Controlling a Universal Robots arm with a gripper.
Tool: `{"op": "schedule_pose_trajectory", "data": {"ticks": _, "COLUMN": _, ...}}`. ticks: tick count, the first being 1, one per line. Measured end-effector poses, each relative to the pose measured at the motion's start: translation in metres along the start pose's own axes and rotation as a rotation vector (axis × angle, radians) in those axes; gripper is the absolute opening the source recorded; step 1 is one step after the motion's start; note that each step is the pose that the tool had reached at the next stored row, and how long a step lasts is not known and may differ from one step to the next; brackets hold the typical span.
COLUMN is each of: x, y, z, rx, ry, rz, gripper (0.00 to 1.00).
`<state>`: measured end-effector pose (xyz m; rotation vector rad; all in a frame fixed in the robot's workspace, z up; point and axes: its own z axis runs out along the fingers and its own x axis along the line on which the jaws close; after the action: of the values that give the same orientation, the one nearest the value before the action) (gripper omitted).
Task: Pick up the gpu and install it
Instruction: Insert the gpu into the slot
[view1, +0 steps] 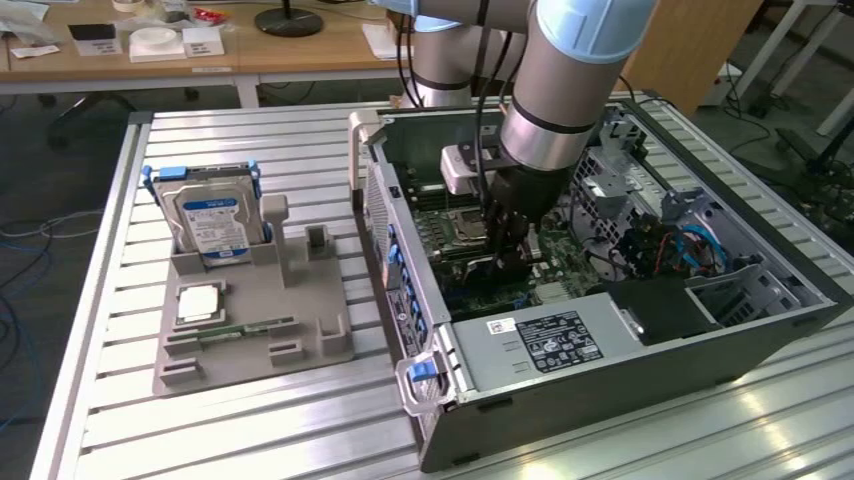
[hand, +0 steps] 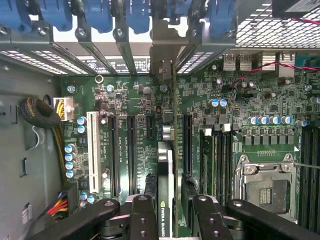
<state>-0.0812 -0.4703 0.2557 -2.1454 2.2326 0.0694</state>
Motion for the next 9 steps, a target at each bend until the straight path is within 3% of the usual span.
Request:
{"op": "schedule_pose_trajectory", "data": {"ticks": 4, "x": 0.0002, "y": 0.0034, "z": 0.0000, "rx": 0.0060, "ry": -0.0026, "rz": 0.000, "gripper": 0.34}}
{"op": "schedule_pose_trajectory", "data": {"ticks": 9, "x": 0.0003, "y": 0.0042, "z": 0.0000, "rx": 0.0068, "ry": -0.0027, "rz": 0.000, "gripper": 0.34}}
